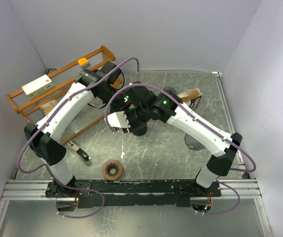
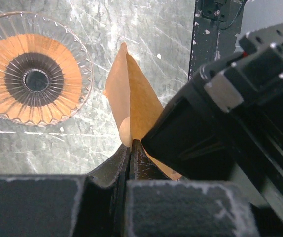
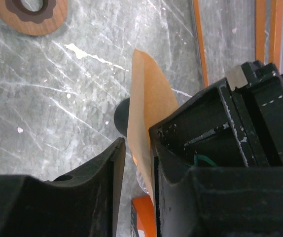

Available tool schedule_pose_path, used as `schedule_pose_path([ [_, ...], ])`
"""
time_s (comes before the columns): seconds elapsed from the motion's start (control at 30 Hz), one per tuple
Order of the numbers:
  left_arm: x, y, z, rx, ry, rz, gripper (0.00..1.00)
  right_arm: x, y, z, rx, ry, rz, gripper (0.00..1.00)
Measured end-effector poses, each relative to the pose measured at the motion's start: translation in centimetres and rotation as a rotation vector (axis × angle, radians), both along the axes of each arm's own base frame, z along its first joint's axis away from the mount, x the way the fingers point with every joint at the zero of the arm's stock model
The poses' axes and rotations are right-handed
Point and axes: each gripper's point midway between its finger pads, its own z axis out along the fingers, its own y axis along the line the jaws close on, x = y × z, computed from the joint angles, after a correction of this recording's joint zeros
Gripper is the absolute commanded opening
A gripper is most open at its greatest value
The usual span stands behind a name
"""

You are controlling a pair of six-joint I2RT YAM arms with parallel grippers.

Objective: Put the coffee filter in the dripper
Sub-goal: Place the coffee filter in the coffee dripper.

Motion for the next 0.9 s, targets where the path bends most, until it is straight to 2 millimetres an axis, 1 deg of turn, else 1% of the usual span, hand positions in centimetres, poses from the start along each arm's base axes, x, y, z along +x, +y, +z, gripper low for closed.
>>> schedule_pose_path([
  [0.13,-0.4,0.1,-0.1,0.009,0.011,-0.006,0.07,0.1,-0.3,0.0,-0.015,-0.003,-0.006,0.17],
  [0.3,-0.6,0.2,-0.1,0.013,0.016,-0.011,0.07,0.2,-0.4,0.1,-0.015,-0.005,-0.009,0.12],
  [0.4,-0.6,0.2,-0.2,0.014,0.017,-0.011,0.07,0.1,-0.4,0.1,-0.015,-0.003,-0.009,0.04],
  [0.43,-0.6,0.2,-0.2,0.014,0.018,-0.011,0.09,0.1,-0.3,0.1,-0.014,-0.002,-0.009,0.01],
  [0.47,-0.6,0.2,-0.2,0.014,0.018,-0.011,0.12,0.1,-0.3,0.1,-0.013,0.001,-0.009,0.0],
  [0.57,-0.6,0.2,-0.1,0.014,0.018,-0.01,0.23,-0.1,-0.3,-0.2,-0.008,0.01,-0.012,0.0],
  [0.7,-0.5,0.1,-0.1,0.009,0.014,-0.007,0.36,-0.6,-0.7,-0.2,0.023,0.017,-0.024,0.0],
  [0.83,-0.3,-0.1,0.1,0.0,0.005,0.001,0.44,-1.0,-1.2,1.0,0.08,0.009,-0.047,0.0],
  [0.9,-0.1,-0.2,0.3,-0.007,-0.004,0.004,0.43,-1.1,-1.3,1.5,0.103,0.006,-0.058,0.0],
])
